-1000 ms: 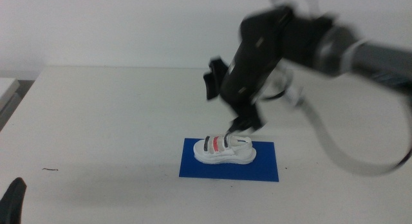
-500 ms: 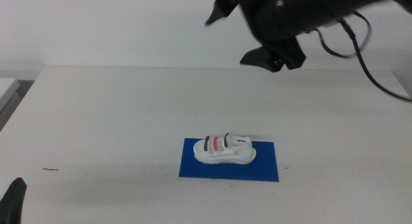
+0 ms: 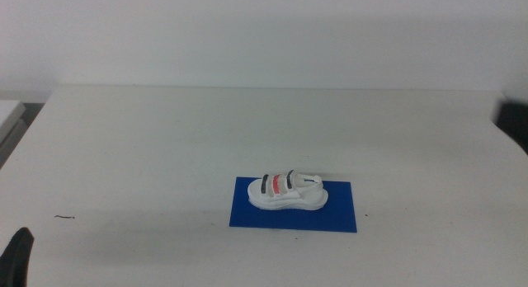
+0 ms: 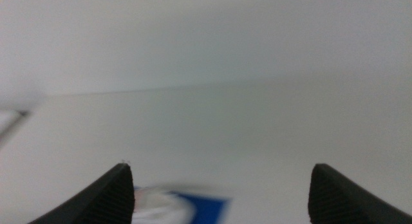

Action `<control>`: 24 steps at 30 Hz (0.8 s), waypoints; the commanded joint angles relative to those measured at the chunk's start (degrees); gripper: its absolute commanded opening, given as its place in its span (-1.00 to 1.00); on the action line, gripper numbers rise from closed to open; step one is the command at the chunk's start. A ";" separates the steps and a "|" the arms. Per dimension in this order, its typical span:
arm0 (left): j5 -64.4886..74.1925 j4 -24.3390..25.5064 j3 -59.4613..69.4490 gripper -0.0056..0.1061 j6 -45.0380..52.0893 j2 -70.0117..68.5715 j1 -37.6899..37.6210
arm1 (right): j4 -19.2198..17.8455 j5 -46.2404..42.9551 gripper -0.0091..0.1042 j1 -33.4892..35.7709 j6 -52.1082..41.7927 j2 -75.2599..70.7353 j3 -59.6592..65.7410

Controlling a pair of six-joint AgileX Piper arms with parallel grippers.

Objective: Use one arm to grab the shoe from the table and place it on the mat.

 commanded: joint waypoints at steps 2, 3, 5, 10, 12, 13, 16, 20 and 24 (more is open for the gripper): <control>-0.63 -0.23 0.05 0.78 -0.18 0.28 0.00 | 2.56 -8.73 0.64 -5.18 -20.75 -9.00 11.05; -0.63 -0.23 0.05 0.78 -0.18 0.28 0.00 | 0.48 -10.64 0.64 -5.78 -20.64 -11.82 14.55; -0.63 -0.23 0.05 0.78 -0.18 0.28 0.00 | 0.19 -14.75 0.64 -6.08 -20.76 -17.39 20.84; -0.63 -0.23 0.05 0.78 -0.18 0.28 0.00 | -1.22 -17.84 0.64 -5.70 -20.76 -27.98 29.82; -0.63 -0.23 0.05 0.78 -0.18 0.28 0.00 | -1.22 -17.84 0.64 -5.70 -20.76 -31.53 32.98; -0.63 -0.23 0.05 0.78 -0.18 0.28 0.00 | -1.22 -17.84 0.64 -5.70 -20.76 -33.51 34.49; -0.63 -0.23 0.05 0.78 -0.18 0.28 0.00 | -2.47 -17.98 0.64 -5.70 -20.18 -39.88 38.26; -0.63 -0.23 0.05 0.78 -0.18 0.28 0.00 | -4.11 -18.55 0.64 -5.81 -19.32 -40.66 38.93; -0.63 -0.23 0.05 0.78 -0.18 0.28 0.00 | -4.76 -17.82 0.64 -5.81 -19.32 -40.66 38.93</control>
